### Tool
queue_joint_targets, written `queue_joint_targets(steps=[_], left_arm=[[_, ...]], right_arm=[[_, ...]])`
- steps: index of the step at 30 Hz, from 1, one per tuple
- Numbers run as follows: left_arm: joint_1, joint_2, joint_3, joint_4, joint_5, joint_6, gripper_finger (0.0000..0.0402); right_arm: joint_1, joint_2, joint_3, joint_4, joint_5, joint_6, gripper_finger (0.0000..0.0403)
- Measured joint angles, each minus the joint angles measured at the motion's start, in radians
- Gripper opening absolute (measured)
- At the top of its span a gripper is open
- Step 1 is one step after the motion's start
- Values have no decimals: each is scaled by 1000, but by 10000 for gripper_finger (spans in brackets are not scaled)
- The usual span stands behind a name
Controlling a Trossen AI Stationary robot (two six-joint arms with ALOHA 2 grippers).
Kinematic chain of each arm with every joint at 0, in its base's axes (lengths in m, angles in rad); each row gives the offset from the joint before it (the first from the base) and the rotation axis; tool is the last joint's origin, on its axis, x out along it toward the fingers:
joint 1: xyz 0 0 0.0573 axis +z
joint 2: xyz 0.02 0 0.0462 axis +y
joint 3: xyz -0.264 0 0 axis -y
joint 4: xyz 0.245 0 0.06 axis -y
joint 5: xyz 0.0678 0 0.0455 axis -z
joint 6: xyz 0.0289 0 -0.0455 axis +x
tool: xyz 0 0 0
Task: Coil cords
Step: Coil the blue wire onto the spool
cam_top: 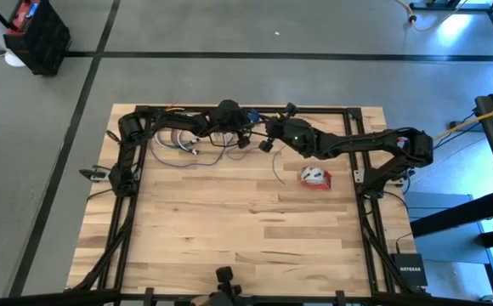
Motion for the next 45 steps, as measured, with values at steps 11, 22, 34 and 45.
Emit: queue_joint_targets(steps=[11,22,34,45], left_arm=[[52,-192,0,-205,-89,39,3],[14,-395,0,-399,-87,5,3],[-187,-429,0,-406,-86,-16,2],[-277,-411,-1,-381,-115,-21,5]], right_arm=[[46,0,0,-39,-33,-11,1],[38,14,-1,-125,33,19,1],[-11,99,0,8,20,99,1],[-8,85,-1,194,-187,197,1]])
